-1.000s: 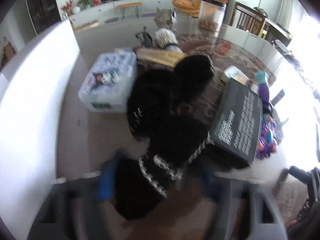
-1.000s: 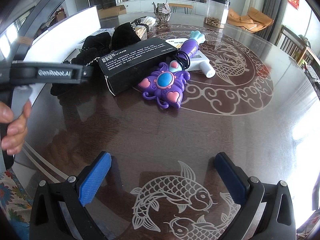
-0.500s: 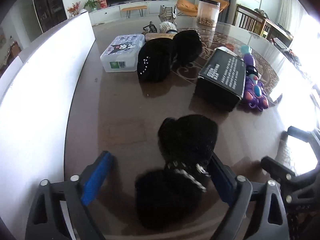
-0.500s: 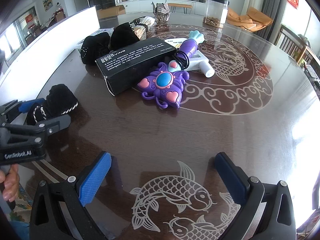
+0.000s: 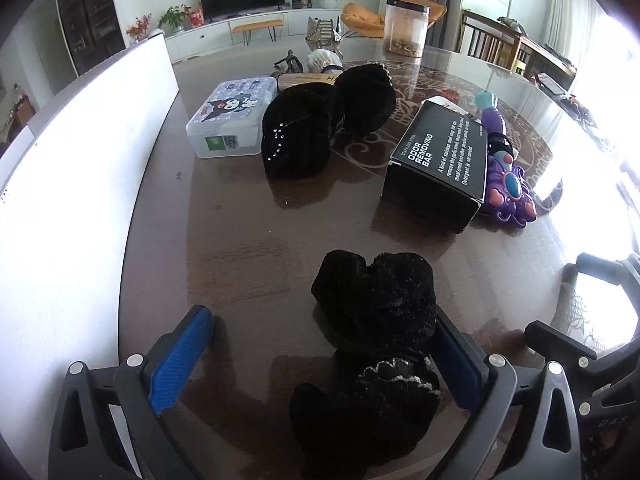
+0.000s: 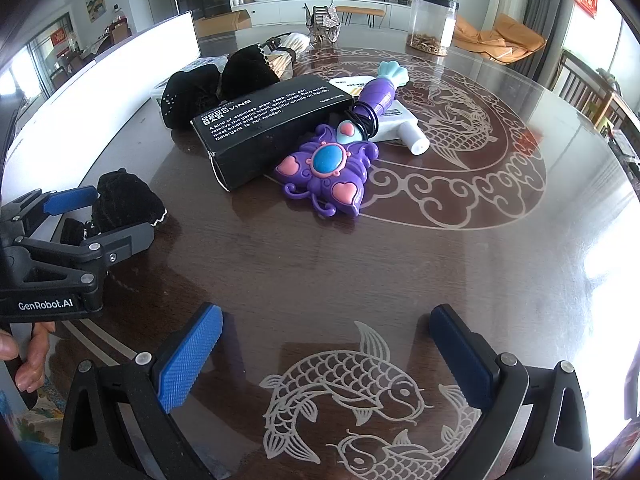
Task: Organize objects
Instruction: 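Grasp the black fabric item with the left gripper and lift it, then carry the black fabric with the left gripper while the right gripper grasps the purple toy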
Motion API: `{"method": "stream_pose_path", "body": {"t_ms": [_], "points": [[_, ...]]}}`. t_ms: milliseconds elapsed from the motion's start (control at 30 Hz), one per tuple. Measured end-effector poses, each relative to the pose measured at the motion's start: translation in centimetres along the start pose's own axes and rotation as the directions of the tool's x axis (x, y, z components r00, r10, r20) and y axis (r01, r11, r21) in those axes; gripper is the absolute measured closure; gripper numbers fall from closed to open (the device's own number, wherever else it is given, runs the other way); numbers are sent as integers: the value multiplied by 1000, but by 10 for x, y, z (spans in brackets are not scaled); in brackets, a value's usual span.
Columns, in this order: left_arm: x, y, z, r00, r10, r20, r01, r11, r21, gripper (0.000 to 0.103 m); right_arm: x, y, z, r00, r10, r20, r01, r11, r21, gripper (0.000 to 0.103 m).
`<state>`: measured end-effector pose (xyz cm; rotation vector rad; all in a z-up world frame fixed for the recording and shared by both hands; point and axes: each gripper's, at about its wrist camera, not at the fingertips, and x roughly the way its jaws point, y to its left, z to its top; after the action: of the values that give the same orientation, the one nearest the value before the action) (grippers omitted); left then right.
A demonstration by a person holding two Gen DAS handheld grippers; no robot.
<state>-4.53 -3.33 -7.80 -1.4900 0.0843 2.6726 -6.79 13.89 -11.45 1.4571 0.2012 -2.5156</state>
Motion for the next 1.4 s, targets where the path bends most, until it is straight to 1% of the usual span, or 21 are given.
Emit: {"method": "stream_pose_path", "body": {"t_ms": [100,267,333,433,500,633,800,833,867,900,933,967,1000,1033,1067,1133,1200,1300,1333,1367,1400], "points": [[-1,-1,0,1000,-9,-23,9,1000,12,0,0,0,0,1000,0,0,0,1000,0,0],[-7,-8,-8,996,-51,-68,57,995,83,0,0,0,0,1000,0,0,0,1000,0,0],[-11,-13,-15,994,-71,-83,81,989,121,0,0,0,0,1000,0,0,0,1000,0,0],[-21,-24,-29,984,-116,-134,142,969,204,0,0,0,0,1000,0,0,0,1000,1,0],[-28,-24,-35,980,-144,-139,172,962,214,0,0,0,0,1000,-1,0,1,1000,1,0],[-40,-16,-24,986,-150,-79,162,970,181,0,0,0,0,1000,0,0,0,1000,1,0],[-19,-13,2,998,-51,-36,56,985,161,0,-2,-4,0,1000,-12,11,12,1000,23,0],[-14,-12,3,999,-23,-33,27,989,148,5,-10,-11,1,998,-20,51,17,998,57,0],[-11,-10,4,1000,-12,-24,15,992,126,30,-22,-20,0,994,-18,112,6,994,105,0],[-9,-7,3,999,-26,-25,28,995,98,51,-32,-28,-1,987,-15,159,-9,989,148,0],[-10,0,5,998,-69,-15,70,996,57,58,-40,-39,-2,980,-13,201,-28,979,200,0],[-13,2,4,998,-67,0,67,997,31,67,-43,-49,-1,976,4,217,-59,967,249,0],[-14,5,3,997,-71,7,71,997,16,67,-41,-58,2,976,38,213,-99,954,283,1],[-15,6,3,997,-73,15,73,997,6,67,-33,-63,9,978,88,188,-144,940,308,12],[-17,8,0,997,-73,23,73,997,-4,67,-25,-66,16,976,131,173,-183,928,325,28],[-20,9,-2,997,-73,24,73,997,1,67,-4,-67,37,965,218,146,-257,897,360,41],[-22,13,-2,996,-81,19,81,997,-5,67,17,-66,57,966,230,116,-257,889,380,46],[-29,18,-12,996,-89,23,90,996,-25,67,39,-56,85,966,236,105,-258,889,379,47],[-30,21,-13,996,-86,27,87,996,-28,67,44,-54,91,967,237,99,-257,891,376,48],[-26,16,-15,996,-80,31,81,996,-27,67,48,-50,97,967,238,89,-254,895,367,52],[-26,15,-17,997,-75,36,76,997,-24,67,54,-43,105,972,226,58,-232,910,343,56]]}}
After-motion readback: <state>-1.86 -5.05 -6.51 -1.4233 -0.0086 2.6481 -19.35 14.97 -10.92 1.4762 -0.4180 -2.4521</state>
